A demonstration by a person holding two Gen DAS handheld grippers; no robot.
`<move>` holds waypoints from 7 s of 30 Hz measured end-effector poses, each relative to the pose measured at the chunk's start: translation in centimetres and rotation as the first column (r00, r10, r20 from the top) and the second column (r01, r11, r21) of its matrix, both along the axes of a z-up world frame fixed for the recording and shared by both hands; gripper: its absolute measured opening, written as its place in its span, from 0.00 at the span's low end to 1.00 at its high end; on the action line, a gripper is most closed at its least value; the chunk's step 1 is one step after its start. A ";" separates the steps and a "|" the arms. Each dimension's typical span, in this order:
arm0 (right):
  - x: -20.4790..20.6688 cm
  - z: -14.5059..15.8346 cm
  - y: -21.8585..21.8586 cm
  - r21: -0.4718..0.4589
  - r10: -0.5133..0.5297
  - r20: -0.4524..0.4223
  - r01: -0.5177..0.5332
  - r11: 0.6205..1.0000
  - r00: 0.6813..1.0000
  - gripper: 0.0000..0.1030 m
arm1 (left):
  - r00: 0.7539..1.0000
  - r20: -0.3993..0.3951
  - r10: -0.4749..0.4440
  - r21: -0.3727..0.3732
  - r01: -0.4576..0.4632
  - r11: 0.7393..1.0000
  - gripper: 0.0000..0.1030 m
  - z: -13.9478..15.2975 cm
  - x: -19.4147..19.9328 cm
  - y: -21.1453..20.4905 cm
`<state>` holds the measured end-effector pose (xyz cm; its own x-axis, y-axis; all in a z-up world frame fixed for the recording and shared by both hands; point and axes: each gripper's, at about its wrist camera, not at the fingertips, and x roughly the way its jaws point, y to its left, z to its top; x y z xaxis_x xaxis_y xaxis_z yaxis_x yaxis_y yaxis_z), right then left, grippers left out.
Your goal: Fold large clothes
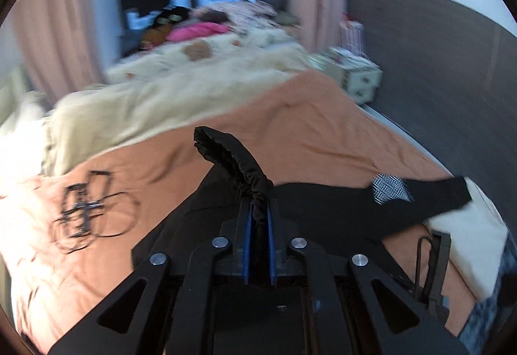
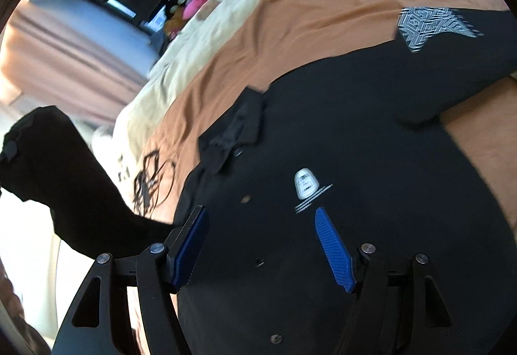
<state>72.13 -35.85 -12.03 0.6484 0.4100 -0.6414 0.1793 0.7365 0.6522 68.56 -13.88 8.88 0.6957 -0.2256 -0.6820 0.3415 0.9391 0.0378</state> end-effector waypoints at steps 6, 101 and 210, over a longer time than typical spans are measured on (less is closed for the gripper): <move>-0.4 -0.2 -3.2 0.028 -0.074 -0.002 0.074 0.997 0.997 0.67 | 0.978 -0.183 -0.104 -0.082 0.090 0.993 0.89 -5.8 1.4 -3.7; 0.9 6.1 2.7 -0.126 0.109 0.323 -0.072 0.989 0.940 0.03 | 0.879 -0.274 0.390 -0.230 -0.454 0.861 0.61 -19.4 -6.9 22.5; -4.0 -1.3 -6.3 -0.271 -0.009 -0.081 -0.013 0.962 0.997 0.74 | 0.860 -0.268 0.435 -0.061 -0.466 0.883 0.81 -18.2 -12.1 21.0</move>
